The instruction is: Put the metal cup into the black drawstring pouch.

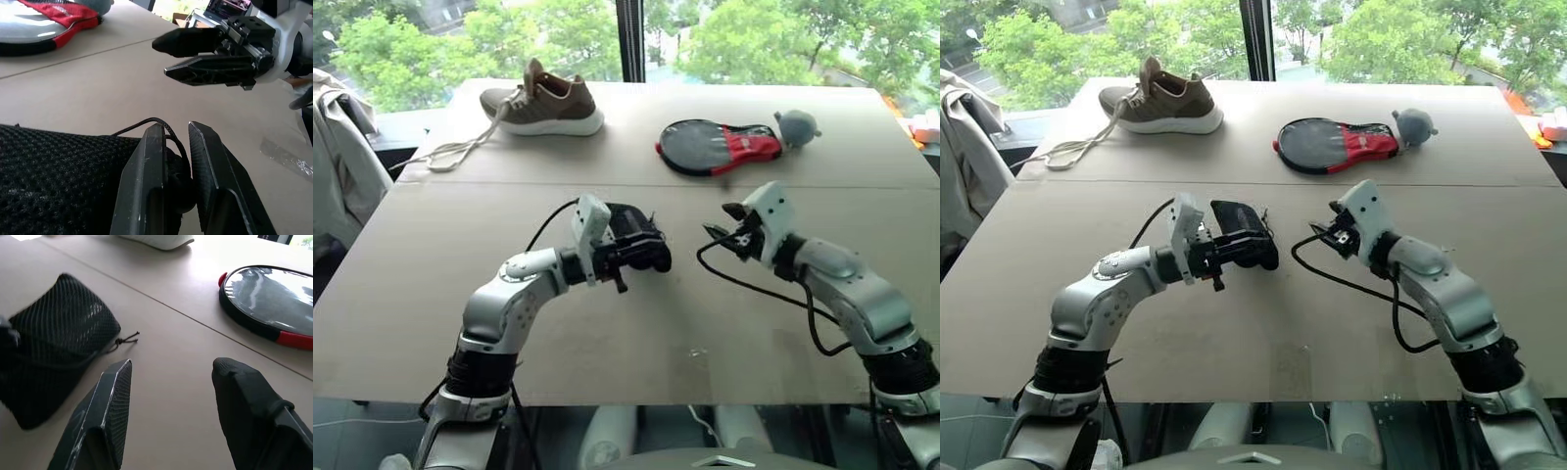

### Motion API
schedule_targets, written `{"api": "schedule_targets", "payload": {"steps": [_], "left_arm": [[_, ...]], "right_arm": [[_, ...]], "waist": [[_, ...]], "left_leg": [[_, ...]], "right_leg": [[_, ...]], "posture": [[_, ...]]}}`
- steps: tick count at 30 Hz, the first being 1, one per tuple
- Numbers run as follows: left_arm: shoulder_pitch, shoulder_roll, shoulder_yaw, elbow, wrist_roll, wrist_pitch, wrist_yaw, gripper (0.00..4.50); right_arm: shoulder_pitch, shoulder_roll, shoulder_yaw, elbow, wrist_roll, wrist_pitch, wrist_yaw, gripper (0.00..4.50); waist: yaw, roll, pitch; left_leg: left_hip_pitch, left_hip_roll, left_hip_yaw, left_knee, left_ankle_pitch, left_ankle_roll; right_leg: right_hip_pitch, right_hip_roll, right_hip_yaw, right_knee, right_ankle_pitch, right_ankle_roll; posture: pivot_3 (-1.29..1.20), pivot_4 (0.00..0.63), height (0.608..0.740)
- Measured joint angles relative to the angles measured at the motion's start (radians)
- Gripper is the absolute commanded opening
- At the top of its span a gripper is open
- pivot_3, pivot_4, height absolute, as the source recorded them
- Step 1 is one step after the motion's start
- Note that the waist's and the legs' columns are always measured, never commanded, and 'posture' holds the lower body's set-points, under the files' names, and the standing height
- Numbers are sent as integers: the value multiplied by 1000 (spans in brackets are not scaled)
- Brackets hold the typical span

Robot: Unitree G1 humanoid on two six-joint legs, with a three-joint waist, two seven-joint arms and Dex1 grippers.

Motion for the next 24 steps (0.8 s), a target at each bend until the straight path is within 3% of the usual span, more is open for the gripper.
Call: {"api": "schedule_targets", "payload": {"steps": [1, 5, 12, 18, 24], "left_arm": [[17, 3, -14, -11, 15, -16, 0, 176], [81, 29, -48, -33, 67, -79, -5, 176], [164, 32, -74, -76, 98, -128, -3, 176], [249, 38, -74, -118, 99, -132, 10, 176], [272, 39, -71, -133, 101, -137, 33, 176]], "right_arm": [[-29, 96, -87, 41, 83, 70, -67, 2634], [-67, 174, -196, 58, 239, 213, -128, 2634], [-83, 185, -103, 62, 240, 342, -132, 2634], [-92, 260, -105, 85, 283, 430, -131, 2634], [-40, 245, -103, 77, 327, 529, -106, 2634]], "waist": [[3, 0, 0], [3, 0, 0], [-3, 1, 0], [-3, 1, 0], [-2, 1, 0]], "left_leg": [[-1, 0, -1, 0, 0, 0], [-1, -1, 0, -1, 0, 0], [1, -1, 1, -3, 0, 0], [2, 0, 1, -3, 0, 0], [1, -1, 1, -3, 0, 0]], "right_leg": [[0, 0, 0, 0, 0, 0], [0, -1, 1, -1, 0, 0], [-1, -1, 1, 0, 0, 0], [-1, 0, 1, 0, 0, 0], [0, 0, 1, 0, 0, 0]], "posture": [[0, 150, 740], [0, 150, 740], [0, 150, 740], [0, 150, 740], [0, 150, 740]]}}
